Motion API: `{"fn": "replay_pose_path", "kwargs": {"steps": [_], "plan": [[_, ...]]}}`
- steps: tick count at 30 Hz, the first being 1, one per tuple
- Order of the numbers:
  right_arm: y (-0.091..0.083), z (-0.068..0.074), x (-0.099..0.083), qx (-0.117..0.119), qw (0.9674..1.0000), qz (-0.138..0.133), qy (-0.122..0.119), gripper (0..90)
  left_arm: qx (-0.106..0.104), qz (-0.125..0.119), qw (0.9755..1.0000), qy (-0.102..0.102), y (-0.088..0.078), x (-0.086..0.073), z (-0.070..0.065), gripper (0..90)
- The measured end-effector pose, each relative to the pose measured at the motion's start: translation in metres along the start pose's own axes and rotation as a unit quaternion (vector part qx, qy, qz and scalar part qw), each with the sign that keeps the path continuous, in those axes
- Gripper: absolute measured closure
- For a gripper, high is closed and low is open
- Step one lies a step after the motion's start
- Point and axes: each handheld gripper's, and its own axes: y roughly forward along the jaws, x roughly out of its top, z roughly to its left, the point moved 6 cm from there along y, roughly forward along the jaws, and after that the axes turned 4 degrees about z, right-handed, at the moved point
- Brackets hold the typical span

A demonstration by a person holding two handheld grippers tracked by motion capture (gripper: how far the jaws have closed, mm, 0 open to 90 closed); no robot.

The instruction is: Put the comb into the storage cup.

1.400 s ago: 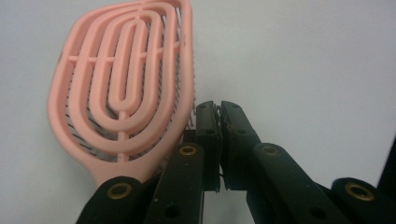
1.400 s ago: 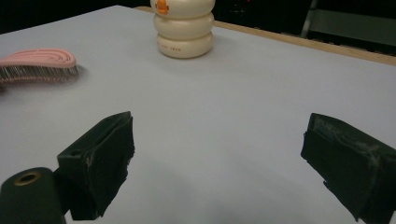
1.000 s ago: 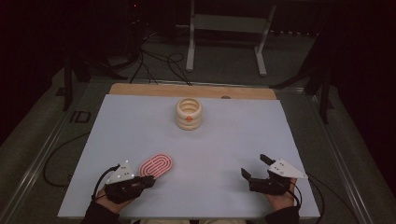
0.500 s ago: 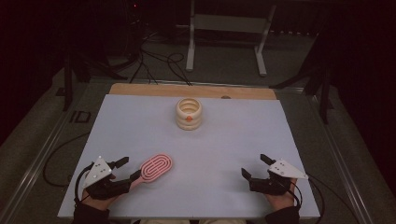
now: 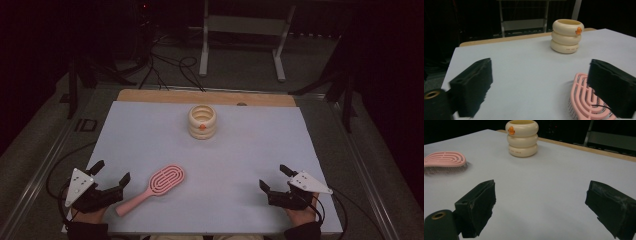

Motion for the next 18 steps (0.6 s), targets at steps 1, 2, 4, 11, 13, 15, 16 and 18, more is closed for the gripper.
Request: {"fn": "replay_pose_path", "kwargs": {"steps": [1,2,4,11,13,15,16,18], "plan": [[-0.0003,-0.0001,0.0003,0.000,1.0000,-0.002,-0.002,8.9,0.004,0.009,1.0000,0.000,0.0018,-0.0023,0.0017,2.7],[-0.0012,-0.0002,0.0010,0.000,1.0000,-0.005,-0.001,8.9,0.006,0.014,0.9999,0.001,0.0022,-0.0033,0.0022,0.2],[-0.0015,-0.0002,0.0012,0.000,1.0000,-0.006,0.000,8.9,0.006,0.014,0.9999,0.001,0.0022,-0.0033,0.0022,0.1],[-0.0017,-0.0014,0.0004,-0.002,1.0000,-0.003,0.000,8.9,-0.005,0.022,0.9997,0.004,0.0036,-0.0042,0.0010,0.1],[-0.0015,-0.0013,0.0004,-0.002,1.0000,-0.003,0.000,8.9,-0.003,0.025,0.9997,0.006,0.0035,-0.0041,0.0010,0.2],[-0.0011,-0.0016,0.0001,-0.003,1.0000,-0.002,-0.001,8.9,-0.006,0.031,0.9995,0.008,0.0035,-0.0039,0.0008,0.2],[-0.0011,-0.0016,0.0001,-0.003,1.0000,-0.002,-0.001,8.9,-0.006,0.031,0.9995,0.008,0.0035,-0.0039,0.0008,0.2],[-0.0011,-0.0017,0.0000,-0.003,1.0000,-0.002,0.000,8.9,-0.011,0.035,0.9993,0.006,0.0043,-0.0046,0.0005,0.2]]}}
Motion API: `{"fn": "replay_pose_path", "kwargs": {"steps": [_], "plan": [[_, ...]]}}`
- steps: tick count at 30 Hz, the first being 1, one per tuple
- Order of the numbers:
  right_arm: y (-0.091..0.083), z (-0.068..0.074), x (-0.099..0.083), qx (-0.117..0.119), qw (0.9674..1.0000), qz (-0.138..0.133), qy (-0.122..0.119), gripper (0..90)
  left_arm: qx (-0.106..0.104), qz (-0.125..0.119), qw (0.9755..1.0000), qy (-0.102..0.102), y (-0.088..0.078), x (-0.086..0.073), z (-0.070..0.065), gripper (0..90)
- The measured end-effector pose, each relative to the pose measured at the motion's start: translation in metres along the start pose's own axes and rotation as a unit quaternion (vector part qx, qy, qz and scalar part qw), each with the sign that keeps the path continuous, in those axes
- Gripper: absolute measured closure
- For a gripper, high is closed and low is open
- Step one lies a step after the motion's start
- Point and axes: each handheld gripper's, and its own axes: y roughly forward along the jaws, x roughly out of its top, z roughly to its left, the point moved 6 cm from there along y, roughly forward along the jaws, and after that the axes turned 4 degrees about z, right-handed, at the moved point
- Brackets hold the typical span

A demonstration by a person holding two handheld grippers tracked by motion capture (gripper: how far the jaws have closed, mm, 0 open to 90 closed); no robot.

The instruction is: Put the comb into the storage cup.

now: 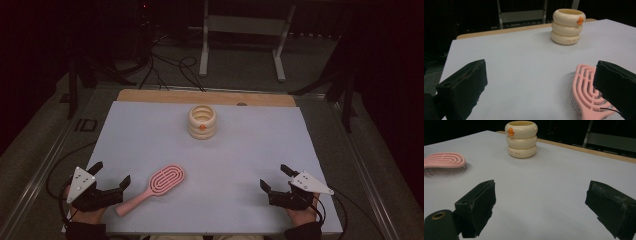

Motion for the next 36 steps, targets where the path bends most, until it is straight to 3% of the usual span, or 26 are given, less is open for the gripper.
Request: {"fn": "replay_pose_path", "kwargs": {"steps": [2,3,9,15,18,20,21,24,25,26,27,30,31,32,34,35,36], "plan": [[0.000,0.000,0.000,0.000,1.0000,0.000,0.001,8.9,0.000,0.000,1.0000,0.000,0.000,0.000,0.000,0.2],[0.000,0.000,0.000,0.000,1.0000,0.000,0.001,8.9,-0.015,0.015,0.9998,0.002,0.003,-0.002,-0.003,0.2],[0.001,0.000,-0.001,0.001,1.0000,0.004,0.000,8.9,-0.029,0.045,0.9984,0.020,0.008,-0.002,-0.010,0.1],[0.001,0.000,-0.001,0.001,1.0000,0.005,0.000,8.9,-0.033,0.080,0.9953,0.042,0.014,-0.004,-0.018,0.1],[0.002,0.000,-0.001,0.001,1.0000,0.005,0.000,8.9,-0.037,0.104,0.9924,0.056,0.017,-0.004,-0.023,0.1],[0.001,0.000,-0.001,0.001,1.0000,0.005,0.001,8.9,-0.037,0.104,0.9924,0.056,0.017,-0.004,-0.023,0.1],[0.001,0.000,-0.002,0.000,1.0000,0.005,0.005,8.9,-0.042,0.125,0.9891,0.065,0.021,-0.004,-0.027,0.1],[0.000,-0.001,-0.002,-0.001,1.0000,0.004,0.007,8.9,-0.046,0.157,0.9839,0.073,0.025,-0.006,-0.030,0.2],[0.000,-0.001,-0.002,-0.001,1.0000,0.004,0.007,8.9,-0.046,0.157,0.9839,0.073,0.025,-0.006,-0.030,0.2],[0.000,0.000,-0.002,-0.001,1.0000,0.004,0.008,8.9,-0.051,0.176,0.9798,0.081,0.027,-0.007,-0.032,0.2],[0.000,0.000,-0.002,-0.001,1.0000,0.004,0.008,8.9,-0.051,0.176,0.9798,0.081,0.027,-0.007,-0.032,0.2],[0.001,0.001,-0.003,-0.001,1.0000,0.005,0.006,8.9,-0.057,0.216,0.9691,0.105,0.032,-0.010,-0.038,0.2],[0.001,0.001,-0.003,-0.001,1.0000,0.005,0.006,8.9,-0.057,0.216,0.9691,0.105,0.032,-0.010,-0.038,0.2],[0.001,0.001,-0.003,-0.001,1.0000,0.005,0.007,8.9,-0.060,0.228,0.9651,0.114,0.033,-0.010,-0.039,0.2],[0.001,0.001,-0.003,-0.002,1.0000,0.003,0.009,8.9,-0.067,0.242,0.9608,0.117,0.035,-0.011,-0.039,0.3],[0.001,0.001,-0.003,-0.002,1.0000,0.003,0.009,8.9,-0.067,0.242,0.9608,0.117,0.035,-0.011,-0.039,0.3],[0.000,0.000,-0.003,-0.002,0.9999,0.002,0.010,8.9,-0.072,0.252,0.9581,0.116,0.036,-0.011,-0.040,0.3]]}}
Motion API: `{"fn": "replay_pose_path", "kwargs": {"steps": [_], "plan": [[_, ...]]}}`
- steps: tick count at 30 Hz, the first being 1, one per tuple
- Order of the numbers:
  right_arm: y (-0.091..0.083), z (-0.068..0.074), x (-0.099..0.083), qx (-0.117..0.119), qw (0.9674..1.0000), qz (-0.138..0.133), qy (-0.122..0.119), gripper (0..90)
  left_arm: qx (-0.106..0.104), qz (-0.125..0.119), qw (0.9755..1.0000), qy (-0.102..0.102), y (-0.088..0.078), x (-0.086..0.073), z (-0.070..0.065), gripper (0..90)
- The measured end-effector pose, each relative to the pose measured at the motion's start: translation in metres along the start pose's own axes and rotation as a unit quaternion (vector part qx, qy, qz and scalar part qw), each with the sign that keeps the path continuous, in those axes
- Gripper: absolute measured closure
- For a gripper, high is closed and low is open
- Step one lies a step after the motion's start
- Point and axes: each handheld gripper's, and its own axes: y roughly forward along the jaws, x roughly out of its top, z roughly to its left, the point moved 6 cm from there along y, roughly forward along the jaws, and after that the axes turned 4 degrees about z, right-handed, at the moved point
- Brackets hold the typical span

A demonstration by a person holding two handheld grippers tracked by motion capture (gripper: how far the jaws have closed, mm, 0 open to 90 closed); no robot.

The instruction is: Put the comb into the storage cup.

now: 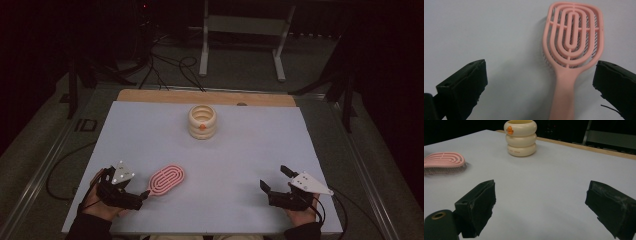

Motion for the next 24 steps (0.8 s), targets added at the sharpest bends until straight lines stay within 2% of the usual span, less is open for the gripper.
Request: {"fn": "replay_pose_path", "kwargs": {"steps": [2,3,4,5,8,12,13,14,15,19,20,21,24], "plan": [[0.000,0.000,0.000,0.000,1.0000,0.000,0.001,8.9,-0.013,0.026,0.9995,0.011,0.005,-0.001,-0.002,0.3],[0.000,0.000,0.000,0.000,1.0000,0.000,0.001,8.9,-0.013,0.026,0.9995,0.011,0.005,-0.001,-0.002,0.3],[0.000,0.000,0.000,0.000,1.0000,0.000,0.001,8.9,-0.016,0.041,0.9989,0.018,0.007,-0.002,-0.004,0.3],[0.000,0.000,0.000,0.000,1.0000,0.000,0.001,8.9,-0.016,0.041,0.9989,0.018,0.007,-0.002,-0.004,0.3],[0.000,0.001,0.000,0.000,1.0000,0.001,0.001,8.9,-0.021,0.076,0.9963,0.034,0.013,-0.003,-0.007,0.3],[0.000,0.001,0.000,0.000,1.0000,0.000,0.001,8.9,-0.023,0.084,0.9957,0.032,0.015,-0.003,-0.009,0.4],[0.000,0.000,0.000,-0.001,1.0000,0.002,0.001,8.9,-0.030,0.115,0.9922,0.039,0.021,-0.003,-0.012,1.0],[0.000,0.000,0.000,-0.001,1.0000,0.002,0.001,8.9,-0.030,0.115,0.9922,0.039,0.021,-0.003,-0.012,1.2],[0.000,0.000,0.000,0.000,1.0000,0.001,0.001,8.9,-0.031,0.125,0.9909,0.040,0.023,-0.003,-0.013,1.2],[0.000,0.000,0.000,-0.001,1.0000,0.000,0.001,8.9,-0.036,0.135,0.9894,0.037,0.027,-0.003,-0.015,1.3],[0.000,0.000,0.000,-0.001,1.0000,0.000,0.001,8.9,-0.040,0.143,0.9882,0.037,0.030,-0.003,-0.016,1.3],[0.000,0.000,0.000,-0.001,1.0000,0.000,0.001,8.9,-0.040,0.143,0.9882,0.037,0.030,-0.003,-0.016,1.5],[0.000,0.000,0.000,-0.001,1.0000,0.000,0.001,8.9,-0.039,0.157,0.9862,0.037,0.033,-0.002,-0.019,1.8]]}}
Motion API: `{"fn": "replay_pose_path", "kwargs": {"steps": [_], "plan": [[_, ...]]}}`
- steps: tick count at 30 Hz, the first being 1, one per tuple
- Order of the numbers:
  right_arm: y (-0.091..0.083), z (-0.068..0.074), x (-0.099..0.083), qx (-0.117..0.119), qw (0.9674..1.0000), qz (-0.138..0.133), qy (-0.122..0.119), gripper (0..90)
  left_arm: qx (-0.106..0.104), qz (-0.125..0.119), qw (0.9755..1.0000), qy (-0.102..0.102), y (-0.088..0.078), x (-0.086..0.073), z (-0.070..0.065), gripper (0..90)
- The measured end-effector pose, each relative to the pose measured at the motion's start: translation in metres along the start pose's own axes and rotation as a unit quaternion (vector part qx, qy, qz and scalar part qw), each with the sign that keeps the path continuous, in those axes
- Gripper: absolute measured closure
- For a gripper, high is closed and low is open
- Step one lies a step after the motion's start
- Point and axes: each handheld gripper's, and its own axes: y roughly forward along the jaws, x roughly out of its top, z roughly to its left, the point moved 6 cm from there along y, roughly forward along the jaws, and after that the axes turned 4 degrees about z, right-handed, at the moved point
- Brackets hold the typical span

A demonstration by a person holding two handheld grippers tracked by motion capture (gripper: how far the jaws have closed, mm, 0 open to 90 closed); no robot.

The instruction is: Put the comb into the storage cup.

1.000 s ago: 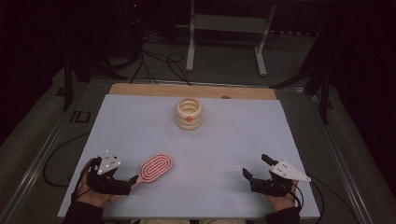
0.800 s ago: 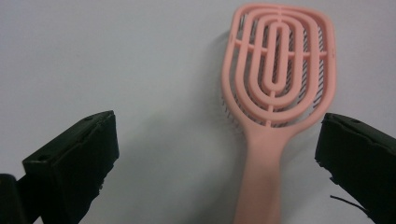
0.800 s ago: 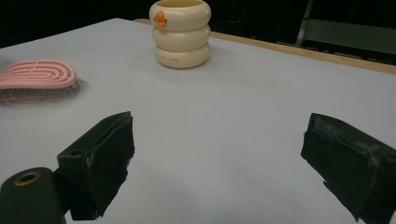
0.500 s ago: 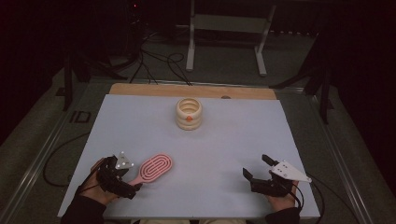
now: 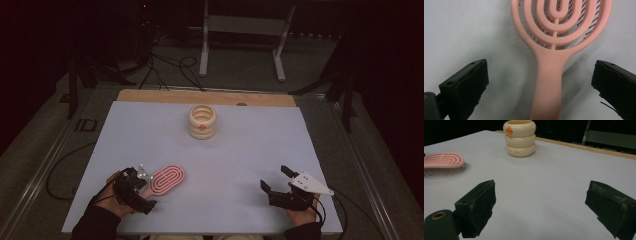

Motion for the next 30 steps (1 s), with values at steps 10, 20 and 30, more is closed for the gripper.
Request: {"fn": "replay_pose_path", "kwargs": {"steps": [10,20,30], "plan": [[-0.0002,-0.0005,0.0000,-0.002,1.0000,0.000,0.001,8.9,0.003,0.019,0.9998,-0.007,0.0027,0.0016,-0.0027,16.8],[-0.0003,-0.0006,0.0000,-0.002,1.0000,-0.001,0.001,8.9,-0.001,0.028,0.9996,0.007,0.0003,0.0037,-0.0041,42.2],[0.0005,0.0001,-0.0002,-0.001,1.0000,0.000,0.000,8.9,-0.003,0.038,0.9993,0.005,-0.0009,0.0048,-0.0018,67.4]]}}
